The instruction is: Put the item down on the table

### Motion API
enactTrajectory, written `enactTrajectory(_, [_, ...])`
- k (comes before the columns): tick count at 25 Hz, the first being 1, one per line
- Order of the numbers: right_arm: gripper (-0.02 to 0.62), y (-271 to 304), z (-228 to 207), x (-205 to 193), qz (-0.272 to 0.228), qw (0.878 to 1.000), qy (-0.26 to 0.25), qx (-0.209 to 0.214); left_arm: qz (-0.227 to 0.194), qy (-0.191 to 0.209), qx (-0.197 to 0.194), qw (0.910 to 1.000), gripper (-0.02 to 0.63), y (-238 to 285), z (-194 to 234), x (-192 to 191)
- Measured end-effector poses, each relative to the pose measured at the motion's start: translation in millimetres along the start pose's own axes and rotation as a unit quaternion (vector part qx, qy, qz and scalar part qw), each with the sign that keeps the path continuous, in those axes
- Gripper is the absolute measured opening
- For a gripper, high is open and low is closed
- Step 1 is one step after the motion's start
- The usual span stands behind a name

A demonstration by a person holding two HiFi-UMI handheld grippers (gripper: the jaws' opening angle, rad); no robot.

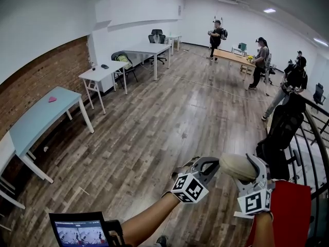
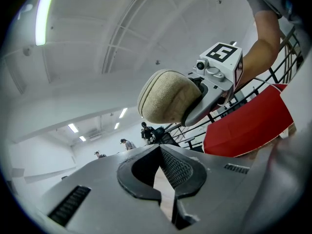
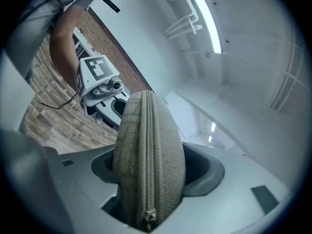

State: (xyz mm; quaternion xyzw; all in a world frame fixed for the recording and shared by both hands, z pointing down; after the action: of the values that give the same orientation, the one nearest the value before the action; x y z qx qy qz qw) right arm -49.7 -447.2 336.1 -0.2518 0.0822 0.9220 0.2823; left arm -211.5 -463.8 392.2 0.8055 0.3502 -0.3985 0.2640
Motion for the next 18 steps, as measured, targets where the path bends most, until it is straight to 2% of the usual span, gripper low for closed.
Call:
enactTrajectory(11, [0.304,29,-10,-15,0.001,1.0,0.008,-0.001,0.008,0.006,-0.003,0.9999,0.002,16,24,-9])
enactTrajectory(18, [0.304,46,-24,-41,-0.006,1.0,0.016,0.0,0.019,0.002,0.0,0.9998,0.002,45,35,-15])
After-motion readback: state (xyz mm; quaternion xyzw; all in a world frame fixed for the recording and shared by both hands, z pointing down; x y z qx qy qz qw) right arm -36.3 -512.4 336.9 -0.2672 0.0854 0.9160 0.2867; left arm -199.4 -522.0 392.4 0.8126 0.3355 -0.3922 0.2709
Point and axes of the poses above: the fingertips, and each gripper's own axes: y forward along the fingers, z to its left, x out of its top, the point moved 9 cm from there along -y, backward along the fingers, and after that the axes turned 12 degrees about -x, right-handed, at the moved point
